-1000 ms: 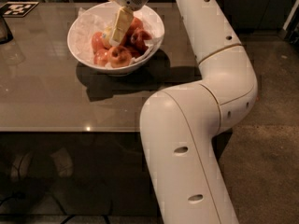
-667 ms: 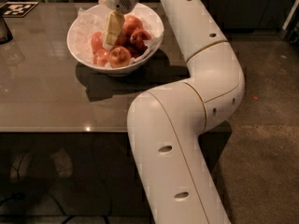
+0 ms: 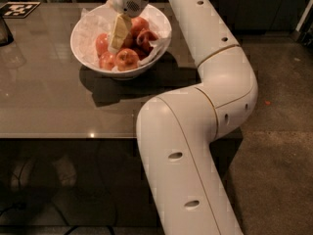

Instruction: Pick apple from white bowl

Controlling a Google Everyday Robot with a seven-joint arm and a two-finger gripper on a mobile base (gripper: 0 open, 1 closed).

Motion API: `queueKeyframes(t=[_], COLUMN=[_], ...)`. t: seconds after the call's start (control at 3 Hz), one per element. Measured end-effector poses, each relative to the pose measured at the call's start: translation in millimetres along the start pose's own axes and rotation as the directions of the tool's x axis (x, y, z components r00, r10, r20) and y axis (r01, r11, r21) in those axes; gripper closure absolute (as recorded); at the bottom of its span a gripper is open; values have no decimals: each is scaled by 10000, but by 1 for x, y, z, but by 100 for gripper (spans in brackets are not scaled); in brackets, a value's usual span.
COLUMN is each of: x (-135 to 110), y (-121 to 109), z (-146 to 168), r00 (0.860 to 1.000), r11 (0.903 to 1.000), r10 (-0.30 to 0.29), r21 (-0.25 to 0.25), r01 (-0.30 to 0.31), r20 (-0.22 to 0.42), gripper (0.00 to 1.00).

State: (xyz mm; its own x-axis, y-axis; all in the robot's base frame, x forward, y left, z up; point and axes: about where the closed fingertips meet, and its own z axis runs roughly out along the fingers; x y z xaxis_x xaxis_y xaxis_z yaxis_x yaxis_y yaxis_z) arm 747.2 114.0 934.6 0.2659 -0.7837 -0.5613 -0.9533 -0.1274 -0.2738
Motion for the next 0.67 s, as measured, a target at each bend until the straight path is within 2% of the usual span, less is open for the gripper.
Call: queueKeyframes(t=[0.33,0.67], x=[0,14], y=[0,1], z=[-3,-10], r00=[10000,9997], r11=[10000,9997], r10=[32,253], r21=[4,36], r01=[-32,-253], r20=[-7,-25], gripper=[0,0])
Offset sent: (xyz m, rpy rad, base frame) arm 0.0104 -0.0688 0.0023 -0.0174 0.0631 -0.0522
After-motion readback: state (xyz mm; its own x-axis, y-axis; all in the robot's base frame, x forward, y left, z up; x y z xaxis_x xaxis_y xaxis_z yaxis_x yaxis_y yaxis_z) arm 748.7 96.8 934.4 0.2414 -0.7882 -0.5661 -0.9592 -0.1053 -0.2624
